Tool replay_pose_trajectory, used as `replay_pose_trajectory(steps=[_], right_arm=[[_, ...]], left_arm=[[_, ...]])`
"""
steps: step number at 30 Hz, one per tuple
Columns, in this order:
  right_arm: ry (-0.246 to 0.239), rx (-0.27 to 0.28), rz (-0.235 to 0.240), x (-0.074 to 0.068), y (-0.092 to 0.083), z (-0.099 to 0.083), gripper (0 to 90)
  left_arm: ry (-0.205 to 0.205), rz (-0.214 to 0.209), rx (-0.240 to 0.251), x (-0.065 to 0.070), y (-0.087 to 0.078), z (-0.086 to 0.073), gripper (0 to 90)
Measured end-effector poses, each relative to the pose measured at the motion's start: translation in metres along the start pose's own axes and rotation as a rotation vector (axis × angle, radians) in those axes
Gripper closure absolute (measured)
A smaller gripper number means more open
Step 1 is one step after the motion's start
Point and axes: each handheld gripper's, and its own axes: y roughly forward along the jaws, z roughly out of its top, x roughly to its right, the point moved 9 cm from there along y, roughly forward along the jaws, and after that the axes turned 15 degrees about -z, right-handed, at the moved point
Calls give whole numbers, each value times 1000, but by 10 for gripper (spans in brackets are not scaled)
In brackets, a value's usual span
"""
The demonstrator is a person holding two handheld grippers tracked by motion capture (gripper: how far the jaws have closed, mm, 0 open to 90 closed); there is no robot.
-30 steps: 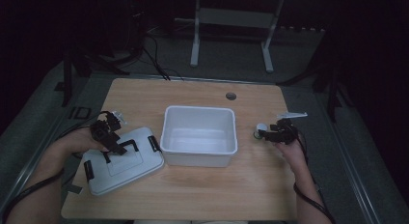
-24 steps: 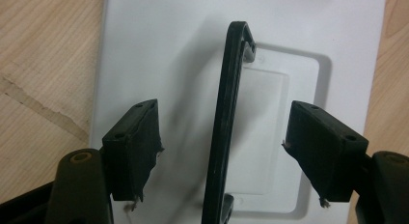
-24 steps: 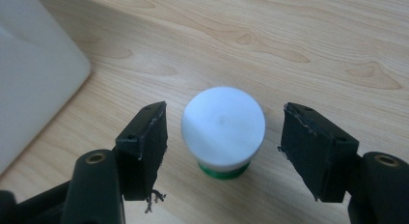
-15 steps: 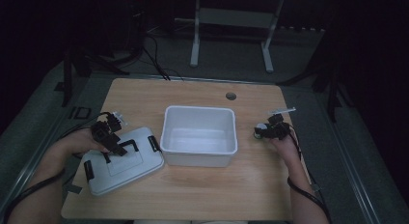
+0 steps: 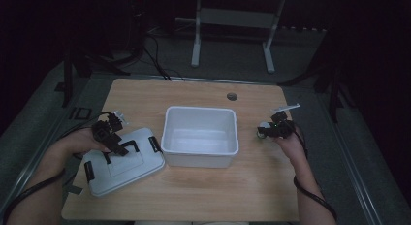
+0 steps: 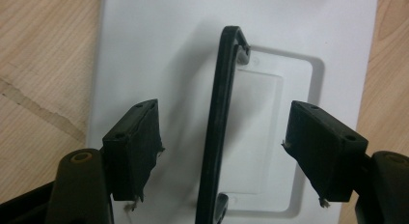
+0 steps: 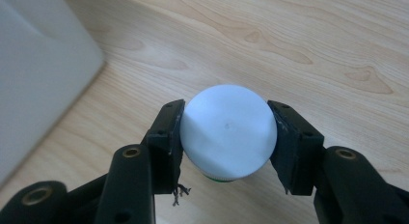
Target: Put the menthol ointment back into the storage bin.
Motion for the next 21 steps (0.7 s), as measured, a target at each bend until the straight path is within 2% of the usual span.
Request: replay_pose_trajectory(steps=[4, 6, 7, 10, 12, 13, 15, 16, 18, 19, 21], right_arm=[[-19, 2, 13, -4, -16, 6, 503], [-22, 5, 16, -4, -18, 7, 503], [-30, 19, 26, -7, -27, 11, 503], [-42, 33, 35, -9, -35, 15, 503], [-56, 44, 34, -11, -43, 20, 503], [-69, 51, 48, -15, -52, 26, 503], [-76, 57, 51, -16, -57, 28, 503], [-87, 63, 58, -19, -66, 35, 504], [-95, 68, 60, -21, -69, 37, 504], [-113, 76, 66, -24, -79, 44, 504], [-116, 81, 71, -26, -83, 48, 503]], left_arm=[[-8, -8, 2, 0, 2, 0, 281], [-10, -8, 3, 0, 2, 0, 280], [-10, -6, 2, 0, 2, 0, 280], [-6, -4, 1, 1, 0, 0, 280], [-5, -4, 1, 1, 0, 1, 280], [-4, -3, 0, 2, -1, 1, 280], [0, -6, -4, 3, 0, 1, 280], [1, -5, -7, 3, 0, 1, 281], [3, -9, -9, 4, 2, 1, 280], [2, -8, -13, 3, 2, 0, 281], [-1, -12, -13, 3, 4, 0, 280]])
